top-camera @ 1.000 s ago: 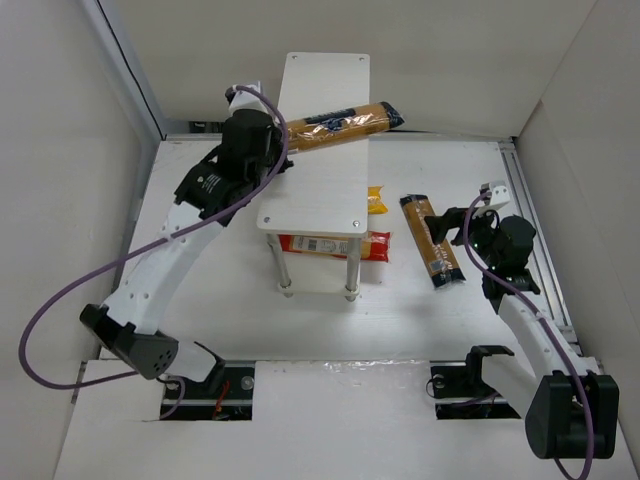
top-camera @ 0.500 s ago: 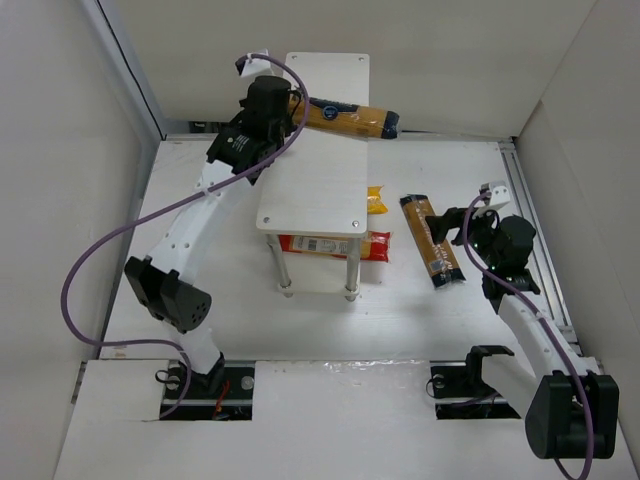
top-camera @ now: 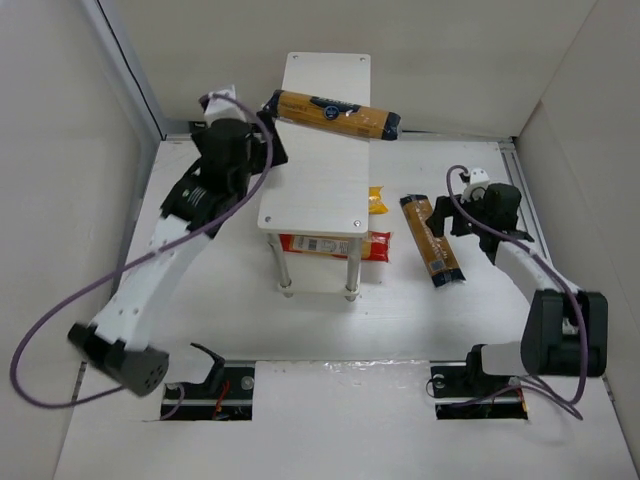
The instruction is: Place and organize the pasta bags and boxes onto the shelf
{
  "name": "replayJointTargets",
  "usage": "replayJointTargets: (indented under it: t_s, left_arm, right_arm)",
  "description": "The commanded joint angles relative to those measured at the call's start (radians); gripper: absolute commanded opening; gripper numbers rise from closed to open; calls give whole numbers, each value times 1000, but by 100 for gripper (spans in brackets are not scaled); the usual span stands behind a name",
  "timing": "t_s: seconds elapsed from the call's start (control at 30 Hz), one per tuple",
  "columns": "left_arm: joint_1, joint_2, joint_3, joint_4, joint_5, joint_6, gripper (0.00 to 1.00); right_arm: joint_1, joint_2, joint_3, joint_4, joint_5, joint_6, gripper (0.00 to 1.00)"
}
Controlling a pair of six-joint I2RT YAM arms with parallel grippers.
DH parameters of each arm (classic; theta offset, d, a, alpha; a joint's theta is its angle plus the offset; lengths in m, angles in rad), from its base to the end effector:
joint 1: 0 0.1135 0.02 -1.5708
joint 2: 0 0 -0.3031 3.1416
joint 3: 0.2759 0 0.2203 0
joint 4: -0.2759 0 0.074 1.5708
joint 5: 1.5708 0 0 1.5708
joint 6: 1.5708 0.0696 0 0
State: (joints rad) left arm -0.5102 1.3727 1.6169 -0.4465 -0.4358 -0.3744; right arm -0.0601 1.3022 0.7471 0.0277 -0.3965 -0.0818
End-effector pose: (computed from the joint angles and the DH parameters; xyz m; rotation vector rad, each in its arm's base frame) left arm 0.2638 -0.1139 0.4926 -0.1947 1.7503 -0.2583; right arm 0.2719 0.0106 0.2755 -0.2597 2.0534 0.3282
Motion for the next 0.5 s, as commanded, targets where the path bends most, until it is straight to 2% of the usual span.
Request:
replayJointTargets:
  t_s: [0.0,0.1,0.17,0.2,0.33,0.4,0.47]
  left_arm:
    - [-16,-257,-135,104,23,-17,100]
    - [-16,-397,-259,102,-35,-87,100]
    - [-16,-440,-288,2,-96,-154,100]
    - [-16,-440,-316,-41,-185,-197,100]
    - [-2,-454,-428,-168,-364,-375,100]
    - [47,-417,-452,-164,-333,-411,100]
    - [155,-373,-491,-120,-200,-380,100]
  right_arm:
    - [-4,149,106,-136,-97,-110,100]
    - [15,271,167,-189,-76,-145,100]
    - [45,319,199,-209,-13,-145,100]
    - [58,330,199,-224,16,-145,100]
    - [103,364,242,-275,188,-121,97]
    - [129,364,242,-275,218,-109,99]
    - [144,364,262,-325,269,-108,99]
